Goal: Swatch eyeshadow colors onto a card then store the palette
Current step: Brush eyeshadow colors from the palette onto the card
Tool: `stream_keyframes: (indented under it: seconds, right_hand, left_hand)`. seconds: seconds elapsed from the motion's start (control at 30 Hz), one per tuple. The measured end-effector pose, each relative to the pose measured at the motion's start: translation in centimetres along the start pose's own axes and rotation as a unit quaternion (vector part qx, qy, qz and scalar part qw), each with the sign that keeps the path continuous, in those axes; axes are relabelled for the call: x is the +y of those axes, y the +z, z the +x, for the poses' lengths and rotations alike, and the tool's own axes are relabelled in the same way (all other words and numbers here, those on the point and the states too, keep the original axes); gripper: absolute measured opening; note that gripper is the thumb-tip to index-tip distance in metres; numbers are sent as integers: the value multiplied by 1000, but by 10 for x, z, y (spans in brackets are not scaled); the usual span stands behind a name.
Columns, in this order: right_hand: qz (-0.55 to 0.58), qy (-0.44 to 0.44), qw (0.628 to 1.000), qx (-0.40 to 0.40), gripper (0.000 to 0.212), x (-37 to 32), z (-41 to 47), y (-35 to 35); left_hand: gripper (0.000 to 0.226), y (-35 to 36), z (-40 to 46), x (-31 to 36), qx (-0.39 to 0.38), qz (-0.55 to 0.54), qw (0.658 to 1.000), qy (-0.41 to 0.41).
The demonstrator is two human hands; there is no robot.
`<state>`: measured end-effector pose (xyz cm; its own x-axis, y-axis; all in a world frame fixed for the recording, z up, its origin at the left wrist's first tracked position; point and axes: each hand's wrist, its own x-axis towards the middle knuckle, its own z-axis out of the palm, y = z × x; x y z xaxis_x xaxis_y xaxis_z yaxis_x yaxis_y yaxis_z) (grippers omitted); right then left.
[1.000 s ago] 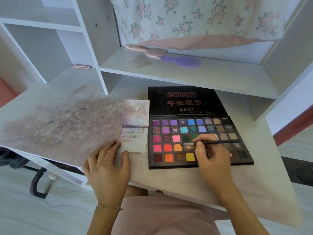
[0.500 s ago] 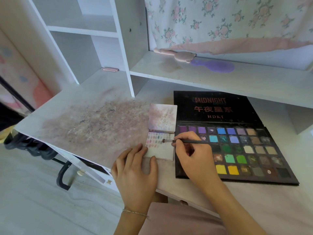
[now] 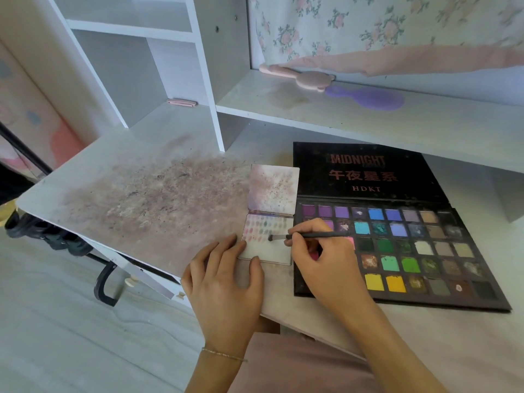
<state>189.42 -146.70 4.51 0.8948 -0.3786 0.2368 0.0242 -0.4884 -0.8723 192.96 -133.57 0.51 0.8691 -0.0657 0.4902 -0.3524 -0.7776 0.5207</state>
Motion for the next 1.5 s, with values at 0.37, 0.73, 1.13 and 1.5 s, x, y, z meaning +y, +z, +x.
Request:
stream_keyframes:
  seconds: [0.37, 0.73, 1.13, 1.5]
  right_hand:
    - [-7, 7, 1000, -19, 29, 1, 1, -1]
    - [-19, 1, 1000, -20, 23, 3, 1, 0]
    - [-13, 5, 1000, -20, 19, 5, 1, 1]
    - [86, -31, 990, 105, 24, 2, -5, -9]
  left_hand:
    - [35, -2, 1, 2, -4, -3, 1000, -2]
    - [36, -1, 0, 1, -2, 0, 1000, 3]
    - [36, 0, 0, 0, -1, 4, 1000, 6]
    - [37, -1, 0, 1, -3, 0, 1000, -3]
